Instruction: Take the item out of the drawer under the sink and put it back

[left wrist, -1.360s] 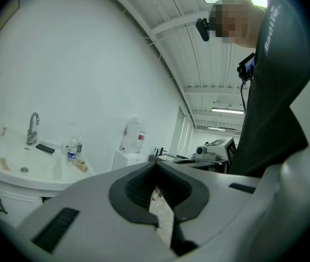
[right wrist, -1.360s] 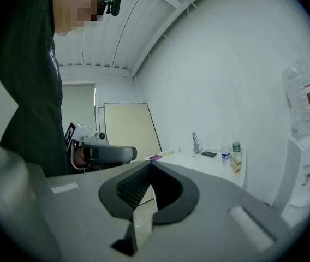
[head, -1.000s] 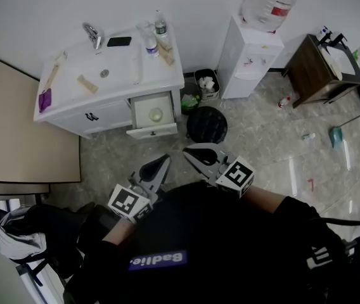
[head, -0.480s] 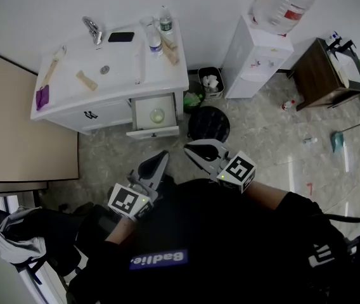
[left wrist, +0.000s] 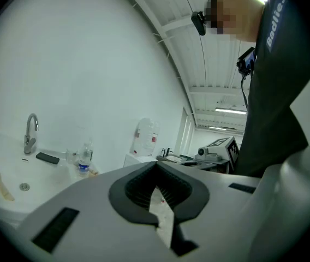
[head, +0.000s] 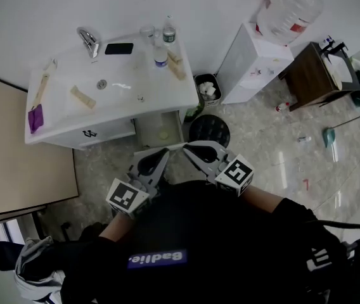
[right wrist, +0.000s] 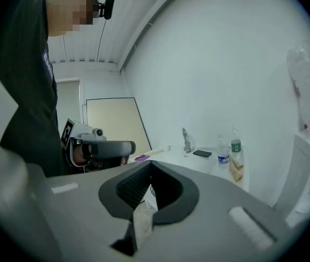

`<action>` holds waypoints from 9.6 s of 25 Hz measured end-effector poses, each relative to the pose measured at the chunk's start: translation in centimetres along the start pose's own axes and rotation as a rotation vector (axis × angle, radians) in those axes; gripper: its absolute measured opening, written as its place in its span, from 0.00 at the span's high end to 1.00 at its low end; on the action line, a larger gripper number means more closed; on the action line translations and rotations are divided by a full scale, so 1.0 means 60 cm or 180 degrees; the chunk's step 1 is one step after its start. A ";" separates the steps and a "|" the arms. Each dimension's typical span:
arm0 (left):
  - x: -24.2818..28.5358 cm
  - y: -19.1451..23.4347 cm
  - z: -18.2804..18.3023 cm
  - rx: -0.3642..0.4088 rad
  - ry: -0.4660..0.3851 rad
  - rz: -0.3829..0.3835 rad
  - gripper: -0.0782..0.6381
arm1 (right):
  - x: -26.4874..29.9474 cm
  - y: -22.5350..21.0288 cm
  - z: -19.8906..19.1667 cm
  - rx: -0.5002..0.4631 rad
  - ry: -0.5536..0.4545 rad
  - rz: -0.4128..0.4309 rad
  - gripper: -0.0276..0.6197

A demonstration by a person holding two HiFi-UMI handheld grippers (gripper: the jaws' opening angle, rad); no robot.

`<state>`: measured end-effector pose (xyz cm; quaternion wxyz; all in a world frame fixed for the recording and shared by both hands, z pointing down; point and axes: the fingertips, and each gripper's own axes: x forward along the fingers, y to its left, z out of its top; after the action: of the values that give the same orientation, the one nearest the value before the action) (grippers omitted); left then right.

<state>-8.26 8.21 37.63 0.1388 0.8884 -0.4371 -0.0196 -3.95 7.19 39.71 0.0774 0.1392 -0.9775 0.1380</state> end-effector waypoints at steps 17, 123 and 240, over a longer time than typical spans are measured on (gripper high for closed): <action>0.097 0.110 -0.033 -0.0226 0.0154 0.0257 0.88 | 0.028 -0.118 0.032 -0.0026 0.0024 0.0040 0.95; 0.155 0.412 -0.584 -0.0804 0.2936 0.1586 0.86 | -0.088 -0.285 -0.079 0.0375 0.0568 -0.0572 0.95; 0.180 0.442 -0.645 -0.0811 0.2832 0.1530 0.86 | -0.094 -0.315 -0.103 0.0255 0.1007 -0.0869 0.95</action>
<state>-16.01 -6.70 82.74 0.4187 0.6614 -0.5216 0.3393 7.62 -7.03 49.22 0.2422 0.2499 -0.9190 0.1851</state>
